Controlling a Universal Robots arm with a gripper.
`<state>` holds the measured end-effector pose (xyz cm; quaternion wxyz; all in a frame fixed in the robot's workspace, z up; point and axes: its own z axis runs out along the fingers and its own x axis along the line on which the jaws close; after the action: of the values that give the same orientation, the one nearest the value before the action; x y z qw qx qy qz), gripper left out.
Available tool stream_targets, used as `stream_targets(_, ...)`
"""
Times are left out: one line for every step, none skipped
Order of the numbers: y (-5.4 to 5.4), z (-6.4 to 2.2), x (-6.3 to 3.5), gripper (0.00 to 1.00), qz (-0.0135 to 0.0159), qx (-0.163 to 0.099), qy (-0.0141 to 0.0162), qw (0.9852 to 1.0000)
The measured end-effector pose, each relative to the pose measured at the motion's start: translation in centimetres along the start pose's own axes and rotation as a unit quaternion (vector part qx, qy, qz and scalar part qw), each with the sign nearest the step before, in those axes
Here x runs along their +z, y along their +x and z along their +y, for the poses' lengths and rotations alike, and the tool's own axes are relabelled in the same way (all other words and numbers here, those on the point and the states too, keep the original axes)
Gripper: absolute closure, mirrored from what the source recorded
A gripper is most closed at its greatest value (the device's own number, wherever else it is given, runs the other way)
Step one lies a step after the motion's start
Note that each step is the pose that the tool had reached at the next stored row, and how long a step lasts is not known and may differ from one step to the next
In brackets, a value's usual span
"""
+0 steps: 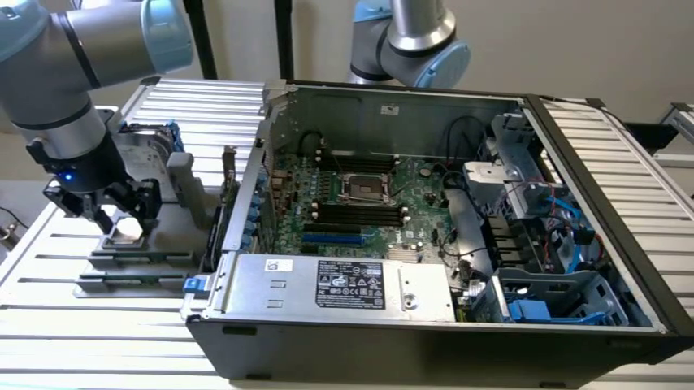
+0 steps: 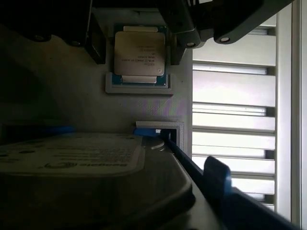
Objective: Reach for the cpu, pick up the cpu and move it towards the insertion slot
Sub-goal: 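Pick up the cpu and move it towards the insertion slot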
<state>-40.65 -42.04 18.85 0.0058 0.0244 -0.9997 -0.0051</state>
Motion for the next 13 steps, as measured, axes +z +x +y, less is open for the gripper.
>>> stream_targets(0.00,0.02,0.02,0.35,0.0001,0.000,0.0004,1.0000)
stream_targets(0.00,0.04,0.04,0.35,0.0001,0.000,0.0007,1.0000)
stream_targets(0.00,0.06,0.06,0.35,0.0001,0.000,0.0009,1.0000)
stream_targets(0.00,0.07,0.07,0.35,0.0002,0.000,0.0011,1.0000)
stream_targets(0.00,0.09,0.09,0.35,0.0002,0.000,0.0012,1.0000)
stream_targets(0.00,0.09,0.11,0.35,0.0001,0.000,0.0012,1.0000)
stream_targets(0.00,0.10,0.13,0.35,0.0002,0.000,0.0013,1.0000)
stream_targets(0.00,0.11,0.15,0.35,0.0001,0.000,0.0013,1.0000)
stream_targets(0.00,0.11,0.16,0.35,0.0002,0.000,0.0013,1.0000)
stream_targets(0.00,0.11,0.17,0.35,0.0002,0.000,0.0013,1.0000)
stream_targets(0.00,0.11,0.19,0.35,0.0001,0.000,0.0013,1.0000)
stream_targets(0.00,0.11,0.20,0.35,0.0001,0.000,0.0013,1.0000)
stream_targets(0.00,0.11,0.20,0.35,0.0002,0.000,0.0013,1.0000)
